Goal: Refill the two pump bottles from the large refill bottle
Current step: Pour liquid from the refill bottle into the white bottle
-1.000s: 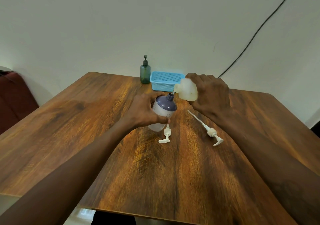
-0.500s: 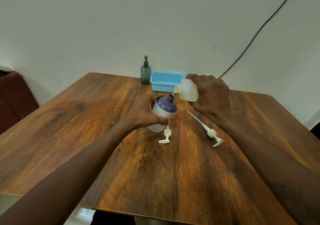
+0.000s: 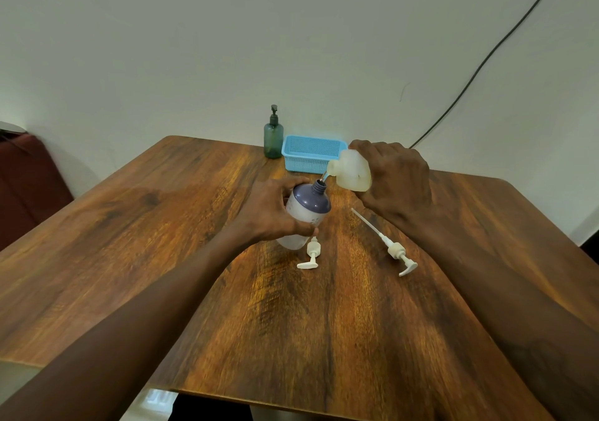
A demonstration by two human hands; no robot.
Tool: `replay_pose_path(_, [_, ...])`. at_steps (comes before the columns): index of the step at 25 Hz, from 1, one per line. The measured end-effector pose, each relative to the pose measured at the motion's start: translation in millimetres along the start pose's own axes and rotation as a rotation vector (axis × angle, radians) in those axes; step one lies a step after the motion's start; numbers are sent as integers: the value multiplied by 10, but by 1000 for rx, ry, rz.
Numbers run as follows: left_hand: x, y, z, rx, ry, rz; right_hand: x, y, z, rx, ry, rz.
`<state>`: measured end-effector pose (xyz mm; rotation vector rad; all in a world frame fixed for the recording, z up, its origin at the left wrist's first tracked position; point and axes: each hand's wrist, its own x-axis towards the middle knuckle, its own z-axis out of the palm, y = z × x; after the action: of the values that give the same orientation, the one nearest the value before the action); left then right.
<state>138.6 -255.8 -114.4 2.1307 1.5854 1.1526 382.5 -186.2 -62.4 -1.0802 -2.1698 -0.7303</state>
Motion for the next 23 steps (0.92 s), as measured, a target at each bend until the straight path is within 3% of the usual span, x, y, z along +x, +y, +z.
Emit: replay_pose_path(23, [-16, -47, 25, 9, -2, 0, -40, 16, 41, -7, -24, -20])
